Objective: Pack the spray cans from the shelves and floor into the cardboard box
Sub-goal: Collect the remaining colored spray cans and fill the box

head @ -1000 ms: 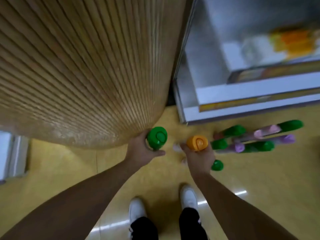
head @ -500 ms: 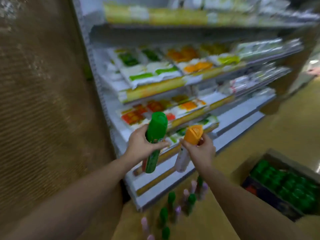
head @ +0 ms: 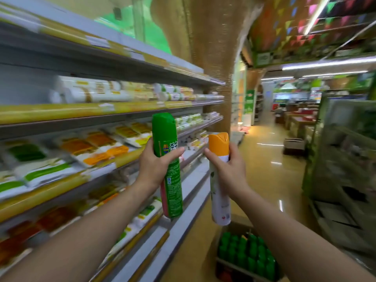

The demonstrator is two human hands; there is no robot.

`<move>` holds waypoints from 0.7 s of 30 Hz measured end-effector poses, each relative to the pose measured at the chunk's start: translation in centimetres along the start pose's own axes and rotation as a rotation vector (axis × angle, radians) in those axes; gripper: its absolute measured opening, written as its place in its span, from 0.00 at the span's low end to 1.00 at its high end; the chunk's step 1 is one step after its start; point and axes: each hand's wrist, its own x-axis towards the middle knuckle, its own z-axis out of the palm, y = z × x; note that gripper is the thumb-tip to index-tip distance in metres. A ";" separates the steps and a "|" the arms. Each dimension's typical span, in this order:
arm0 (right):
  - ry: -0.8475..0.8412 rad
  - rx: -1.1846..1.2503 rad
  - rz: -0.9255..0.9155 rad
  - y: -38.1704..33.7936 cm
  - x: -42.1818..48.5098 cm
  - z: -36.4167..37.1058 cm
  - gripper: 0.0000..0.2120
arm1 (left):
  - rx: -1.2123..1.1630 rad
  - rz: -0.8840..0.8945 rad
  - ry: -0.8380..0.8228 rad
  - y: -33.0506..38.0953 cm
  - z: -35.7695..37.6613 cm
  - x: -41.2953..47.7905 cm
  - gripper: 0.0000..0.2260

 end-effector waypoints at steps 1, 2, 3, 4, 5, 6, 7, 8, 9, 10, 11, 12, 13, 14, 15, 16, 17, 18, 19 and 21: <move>0.026 -0.028 -0.006 0.5 1.0 -1.3 0.21 | -0.039 -0.010 -0.029 -0.6 2.1 1.0 0.25; 0.050 -0.060 -0.012 1.1 2.0 -2.6 0.20 | -0.072 -0.018 -0.057 -1.4 4.2 1.9 0.24; 0.083 -0.089 -0.013 2.1 3.1 -3.8 0.20 | -0.099 -0.020 -0.084 -2.4 6.5 2.8 0.23; 0.121 -0.108 -0.017 3.3 4.3 -4.9 0.19 | -0.109 -0.018 -0.108 -3.4 8.7 3.6 0.22; 0.163 -0.124 -0.022 4.5 5.5 -5.9 0.18 | -0.121 -0.014 -0.137 -4.5 10.8 4.3 0.21; 0.207 -0.138 -0.020 5.8 6.8 -6.9 0.18 | -0.137 -0.011 -0.170 -5.5 12.9 5.0 0.20; 0.249 -0.147 -0.013 7.1 8.2 -7.8 0.19 | -0.156 -0.009 -0.208 -6.6 15.0 5.9 0.20; 0.286 -0.154 0.001 8.5 9.5 -8.6 0.19 | -0.165 -0.006 -0.246 -7.7 17.0 6.6 0.20; 0.319 -0.166 0.015 9.8 10.8 -9.3 0.18 | -0.166 -0.001 -0.278 -8.8 18.9 7.6 0.19; 0.347 -0.182 0.024 11.0 12.1 -9.9 0.17 | -0.162 0.012 -0.317 -9.8 20.6 8.5 0.19; 0.372 -0.201 0.037 12.2 13.3 -10.6 0.15 | -0.154 0.018 -0.354 -10.9 22.3 9.7 0.18; 0.392 -0.214 0.052 13.3 14.4 -11.1 0.15 | -0.142 0.017 -0.389 -11.9 23.9 10.8 0.19; 0.407 -0.226 0.067 14.4 15.5 -11.6 0.15 | -0.132 0.014 -0.420 -13.0 25.4 12.0 0.19; 0.416 -0.237 0.085 15.6 16.6 -12.1 0.15 | -0.121 0.019 -0.454 -14.0 26.9 13.1 0.20; 0.422 -0.246 0.100 16.7 17.6 -12.6 0.15 | -0.118 0.027 -0.487 -15.2 28.4 14.2 0.20; 0.432 -0.255 0.110 17.9 18.7 -13.0 0.16 | -0.119 0.031 -0.513 -16.3 29.7 15.1 0.21; 0.443 -0.267 0.124 19.1 19.7 -13.4 0.16 | -0.124 0.024 -0.532 -17.3 30.9 15.9 0.22; 0.456 -0.279 0.140 20.4 20.7 -13.7 0.17 | -0.127 0.010 -0.543 -18.3 32.0 16.5 0.21; 0.467 -0.285 0.156 21.7 21.6 -14.0 0.17 | -0.123 -0.003 -0.552 -19.3 33.0 17.2 0.20; 0.469 -0.280 0.186 24.5 23.6 -14.6 0.17 | -0.113 -0.026 -0.547 -21.9 34.9 18.6 0.19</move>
